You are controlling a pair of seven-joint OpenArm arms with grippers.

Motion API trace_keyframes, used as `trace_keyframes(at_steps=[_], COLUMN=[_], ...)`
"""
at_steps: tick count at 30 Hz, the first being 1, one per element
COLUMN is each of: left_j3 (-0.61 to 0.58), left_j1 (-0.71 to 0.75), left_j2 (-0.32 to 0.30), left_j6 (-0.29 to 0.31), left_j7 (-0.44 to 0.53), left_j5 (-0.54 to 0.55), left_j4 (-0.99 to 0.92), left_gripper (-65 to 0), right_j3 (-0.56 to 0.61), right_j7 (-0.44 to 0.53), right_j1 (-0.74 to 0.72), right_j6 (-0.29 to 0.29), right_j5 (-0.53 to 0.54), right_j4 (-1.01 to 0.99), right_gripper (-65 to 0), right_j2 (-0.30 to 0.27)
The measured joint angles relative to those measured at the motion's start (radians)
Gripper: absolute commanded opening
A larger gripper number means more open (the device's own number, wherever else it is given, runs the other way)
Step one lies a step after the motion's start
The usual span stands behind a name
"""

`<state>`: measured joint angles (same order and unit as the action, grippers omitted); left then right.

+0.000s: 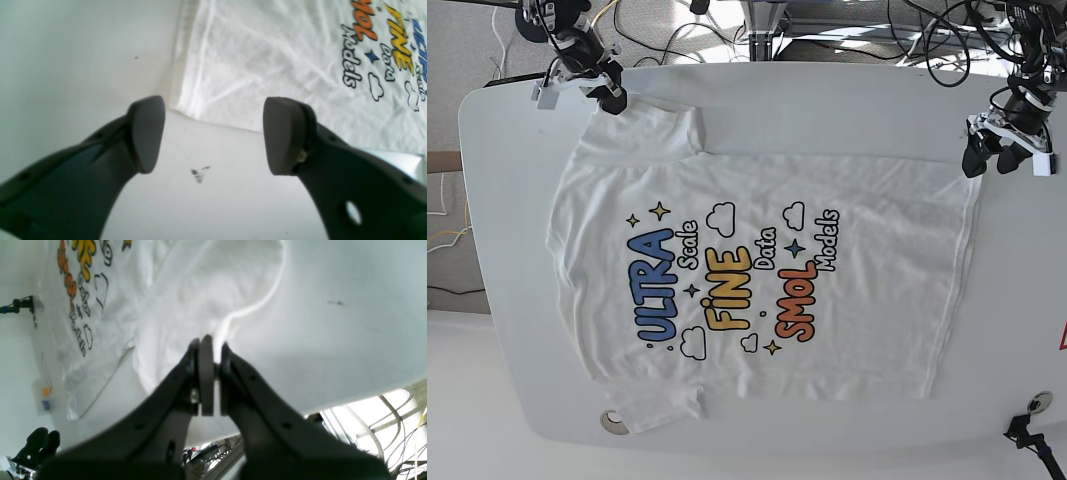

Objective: Fold the T-shirt properly
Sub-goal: 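Lower both grippers onto the shirt hem corners, then pinch the hem corners with both grippers and lift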

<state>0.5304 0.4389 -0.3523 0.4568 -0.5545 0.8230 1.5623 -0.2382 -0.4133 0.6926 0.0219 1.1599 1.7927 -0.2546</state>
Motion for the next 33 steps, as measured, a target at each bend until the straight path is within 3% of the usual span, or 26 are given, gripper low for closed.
trace_keyframes(at_steps=[2,9,14,17,27,30,33], left_j3=[-0.006,-0.082,-0.111,-0.153,-0.163,-0.162,-0.161], left_j1=[-0.012,-0.114,-0.166,-0.198,-0.207,-0.206,-0.206], left_j2=[-0.001,-0.038,-0.034,-0.04,-0.04,-0.039,-0.039], left_j6=[-0.006,-0.002,-0.002,0.001,0.012,0.012,0.008], left_j7=[0.004,0.002,0.002,0.046,0.065,0.058,0.047], left_j5=[-0.005,-0.006,-0.082,-0.081,-0.066,-0.066,-0.069], left_j4=[-0.039,-0.172,-0.201,-0.253,-0.297,-0.299,-0.301], left_gripper=[-10.7,-11.0,-11.2,-11.6,-36.7,-47.5,-62.1], right_j3=[0.0,0.001,0.002,0.002,0.003,0.003,0.003], right_j7=[0.0,0.0,0.0,0.0,-0.001,-0.001,0.0], right_j1=[0.001,-0.002,-0.002,-0.002,-0.002,-0.002,-0.002], right_j6=[0.0,0.0,0.0,0.0,0.0,0.0,0.0], right_j5=[0.0,0.0,0.0,0.0,0.0,0.0,0.0], right_j4=[0.0,0.0,0.0,0.0,0.0,0.0,0.0], right_gripper=[-65.0,-65.0,-65.0,-65.0,-65.0,-65.0,-65.0], right_j2=[-0.001,0.006,0.008,0.008,0.007,0.008,0.008])
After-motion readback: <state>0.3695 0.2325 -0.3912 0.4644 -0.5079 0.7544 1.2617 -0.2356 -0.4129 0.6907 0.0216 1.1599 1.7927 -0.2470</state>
